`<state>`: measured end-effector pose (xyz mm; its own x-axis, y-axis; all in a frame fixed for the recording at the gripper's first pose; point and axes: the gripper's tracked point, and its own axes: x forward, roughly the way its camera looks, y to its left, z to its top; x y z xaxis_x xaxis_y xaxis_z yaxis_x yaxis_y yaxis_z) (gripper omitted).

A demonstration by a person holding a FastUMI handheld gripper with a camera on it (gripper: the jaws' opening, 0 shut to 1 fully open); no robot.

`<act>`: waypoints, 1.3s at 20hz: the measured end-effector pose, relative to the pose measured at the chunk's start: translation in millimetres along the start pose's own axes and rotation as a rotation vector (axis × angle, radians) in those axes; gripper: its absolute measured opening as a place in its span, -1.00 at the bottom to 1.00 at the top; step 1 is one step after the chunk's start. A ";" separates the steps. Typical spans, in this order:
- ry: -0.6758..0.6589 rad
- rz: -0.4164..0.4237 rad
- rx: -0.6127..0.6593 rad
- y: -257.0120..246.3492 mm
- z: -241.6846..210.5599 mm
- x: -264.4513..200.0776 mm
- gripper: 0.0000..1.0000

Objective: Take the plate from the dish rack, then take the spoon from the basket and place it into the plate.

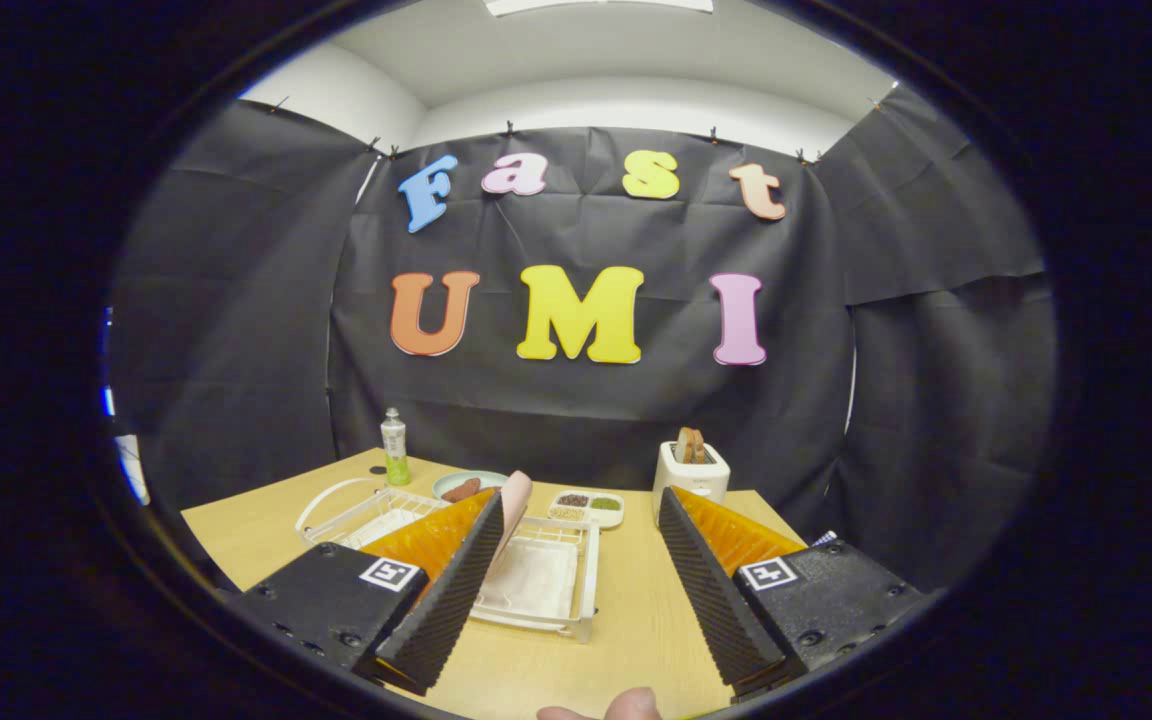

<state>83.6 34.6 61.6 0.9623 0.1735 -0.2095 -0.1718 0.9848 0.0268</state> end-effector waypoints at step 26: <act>0.818 0.013 0.126 71.8 -76.4 211.1 0.97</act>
<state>258.3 141.2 -55.4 0.4948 0.1704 -0.8521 -0.1100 0.9850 0.1331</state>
